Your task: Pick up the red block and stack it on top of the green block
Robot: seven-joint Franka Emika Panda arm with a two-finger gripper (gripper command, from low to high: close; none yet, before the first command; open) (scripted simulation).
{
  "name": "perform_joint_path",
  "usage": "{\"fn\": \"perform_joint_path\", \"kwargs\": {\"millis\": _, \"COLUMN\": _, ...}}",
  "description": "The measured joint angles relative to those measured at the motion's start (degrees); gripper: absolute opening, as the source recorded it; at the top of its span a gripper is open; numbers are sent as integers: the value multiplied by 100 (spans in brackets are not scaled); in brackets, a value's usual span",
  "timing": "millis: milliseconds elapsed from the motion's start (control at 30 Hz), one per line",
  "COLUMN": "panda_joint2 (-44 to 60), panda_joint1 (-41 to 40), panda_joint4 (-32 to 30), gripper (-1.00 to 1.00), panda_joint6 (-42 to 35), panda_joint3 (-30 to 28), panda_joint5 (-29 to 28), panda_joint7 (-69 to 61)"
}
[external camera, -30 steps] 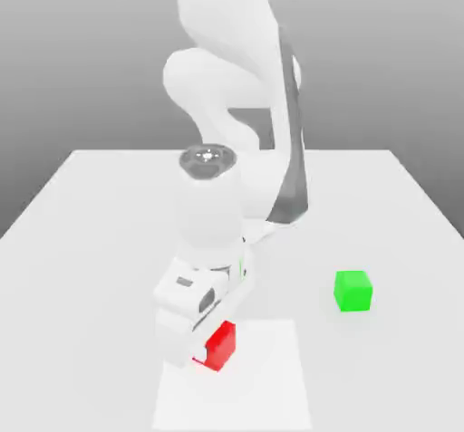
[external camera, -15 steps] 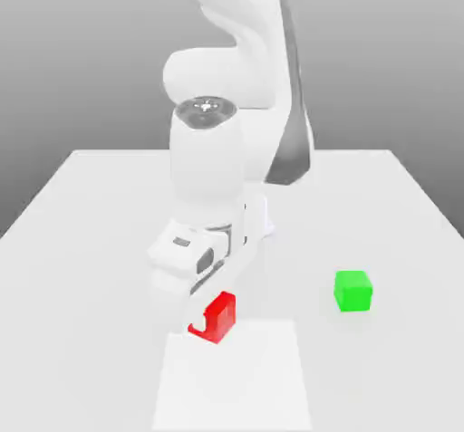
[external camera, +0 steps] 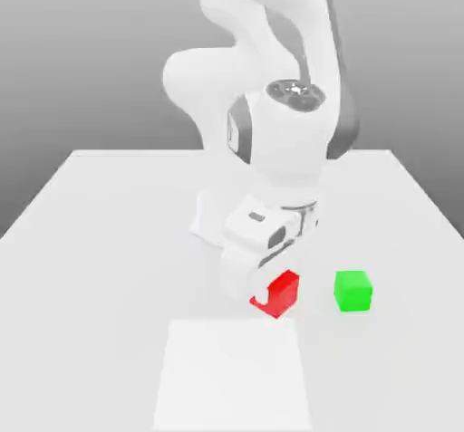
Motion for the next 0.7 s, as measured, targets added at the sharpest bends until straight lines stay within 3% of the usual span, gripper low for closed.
{"fn": "perform_joint_path", "kwargs": {"millis": 300, "panda_joint2": -513, "panda_joint1": 620, "panda_joint4": -284, "gripper": -100, "panda_joint6": -169, "panda_joint3": 730, "panda_joint5": 545, "panda_joint7": 1691}}
{"fn": "perform_joint_path", "kwargs": {"millis": 633, "panda_joint2": -1160, "panda_joint1": 1571, "panda_joint4": -585, "gripper": -100, "panda_joint6": -328, "panda_joint3": 1409, "panda_joint5": 1685, "panda_joint7": 3161}}
{"fn": "perform_joint_path", "kwargs": {"millis": 700, "panda_joint2": -1048, "panda_joint1": 1538, "panda_joint4": -587, "gripper": -100, "panda_joint6": -205, "panda_joint3": 1504, "panda_joint5": 1644, "panda_joint7": 3331}}
